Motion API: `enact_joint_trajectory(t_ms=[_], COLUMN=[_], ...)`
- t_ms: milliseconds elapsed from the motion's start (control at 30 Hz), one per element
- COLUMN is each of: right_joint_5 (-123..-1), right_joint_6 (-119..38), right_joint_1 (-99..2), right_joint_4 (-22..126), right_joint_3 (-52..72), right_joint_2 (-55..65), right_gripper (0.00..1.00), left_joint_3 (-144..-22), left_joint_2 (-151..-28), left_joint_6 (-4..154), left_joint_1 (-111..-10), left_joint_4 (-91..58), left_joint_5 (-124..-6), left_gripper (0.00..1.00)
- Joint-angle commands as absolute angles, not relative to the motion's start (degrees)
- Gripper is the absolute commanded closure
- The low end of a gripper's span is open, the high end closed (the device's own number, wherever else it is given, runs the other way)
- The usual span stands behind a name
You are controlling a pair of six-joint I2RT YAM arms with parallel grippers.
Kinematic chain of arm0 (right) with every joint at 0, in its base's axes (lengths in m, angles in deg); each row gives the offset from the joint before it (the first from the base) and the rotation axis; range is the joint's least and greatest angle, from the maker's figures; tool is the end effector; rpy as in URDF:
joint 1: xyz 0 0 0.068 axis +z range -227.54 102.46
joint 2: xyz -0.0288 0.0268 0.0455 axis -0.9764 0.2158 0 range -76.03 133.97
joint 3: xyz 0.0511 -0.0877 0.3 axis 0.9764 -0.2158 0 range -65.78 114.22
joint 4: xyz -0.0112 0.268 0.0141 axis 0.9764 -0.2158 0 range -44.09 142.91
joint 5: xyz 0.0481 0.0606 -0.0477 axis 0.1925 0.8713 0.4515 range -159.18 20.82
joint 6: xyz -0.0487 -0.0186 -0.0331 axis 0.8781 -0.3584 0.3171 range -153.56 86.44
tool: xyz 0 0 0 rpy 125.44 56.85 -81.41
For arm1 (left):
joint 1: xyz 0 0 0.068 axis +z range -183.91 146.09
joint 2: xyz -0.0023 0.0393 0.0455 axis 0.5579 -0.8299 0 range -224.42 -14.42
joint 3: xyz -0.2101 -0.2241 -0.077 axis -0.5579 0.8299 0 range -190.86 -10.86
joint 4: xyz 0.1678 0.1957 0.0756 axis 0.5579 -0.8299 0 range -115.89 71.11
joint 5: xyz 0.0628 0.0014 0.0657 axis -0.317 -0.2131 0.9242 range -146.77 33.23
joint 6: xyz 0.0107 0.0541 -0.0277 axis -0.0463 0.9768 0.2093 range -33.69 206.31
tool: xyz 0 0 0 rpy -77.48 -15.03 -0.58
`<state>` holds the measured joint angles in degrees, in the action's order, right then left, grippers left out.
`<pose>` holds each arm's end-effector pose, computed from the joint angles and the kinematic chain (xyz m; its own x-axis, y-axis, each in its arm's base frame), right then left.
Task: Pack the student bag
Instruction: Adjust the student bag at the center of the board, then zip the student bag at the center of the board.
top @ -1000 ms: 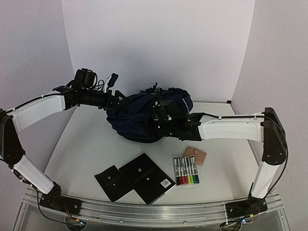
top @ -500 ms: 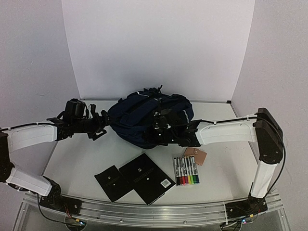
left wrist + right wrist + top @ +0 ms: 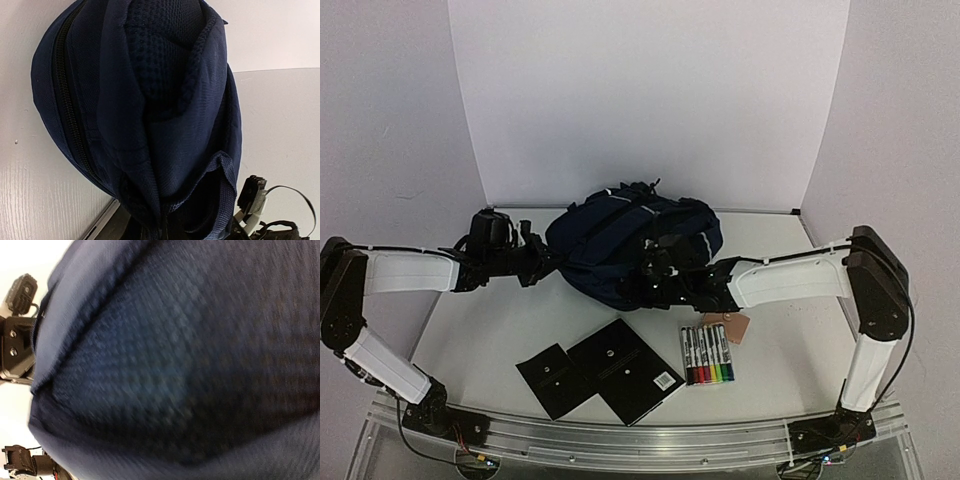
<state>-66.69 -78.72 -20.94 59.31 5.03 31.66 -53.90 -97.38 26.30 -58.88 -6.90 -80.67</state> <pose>0.2493 0.3816 0.2433 -0.8029 0.0693 -0.5920 -0.4046 0.6659 0.6267 0.2798 -0.1510 0.2496 -0.8276 -0.4881 -0.2773 -0.0125 0.5099 -0.8601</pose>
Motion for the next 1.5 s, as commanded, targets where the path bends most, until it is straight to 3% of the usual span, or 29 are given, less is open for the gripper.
enact_joint_trajectory(t_ms=[0, 267, 433, 733, 800, 900, 1000, 1133, 1333, 1467], right_joint_5=[-67.3, -65.5, -56.9, -54.4, -53.0, -51.9, -52.8, -59.9, -73.9, -75.7], right_joint_6=[-81.1, -85.3, -86.9, -83.7, -80.2, -75.1, -72.9, -72.1, -69.0, -66.1], right_joint_1=[-21.3, -22.7, -25.9, -28.4, -27.8, -26.2, -24.6, -23.0, -20.1, -17.5], right_joint_4=[64.2, 65.0, 71.9, 76.9, 78.5, 78.9, 78.0, 73.9, 66.6, 62.9], right_joint_3=[0.4, -10.4, -14.6, -14.2, -12.5, -9.6, -7.1, -6.2, -7.7, -7.3], right_joint_2=[25.4, 21.2, 20.0, 25.4, 26.7, 28.1, 29.6, 30.4, 26.8, 25.8], right_gripper=[1.00, 1.00, 1.00, 1.00, 1.00, 1.00, 1.00, 0.83, 0.52, 0.48], left_joint_3=[-57.7, -65.4, -68.1, -68.0, -67.8, -65.5, -60.6, -56.0, -49.1, -45.4], left_joint_2=[-97.2, -99.3, -100.9, -101.6, -102.1, -101.4, -98.9, -96.5, -92.7, -90.1], left_joint_6=[28.0, 34.5, 42.5, 56.9, 55.8, 51.4, 47.4, 42.3, 33.5, 31.5], left_joint_1=[-55.2, -46.9, -44.6, -44.6, -44.7, -45.6, -48.0, -52.3, -56.9, -58.6], left_joint_4=[-4.6, -10.2, -11.0, -9.2, -8.2, -6.4, -4.1, -5.8, -6.9, -5.7], left_joint_5=[-78.8, -84.1, -87.5, -94.9, -97.7, -97.1, -92.6, -84.5, -74.2, -72.3], left_gripper=[1.00, 1.00, 1.00, 0.99, 0.91, 0.55, 0.31, 0.21, 0.17, 0.15])
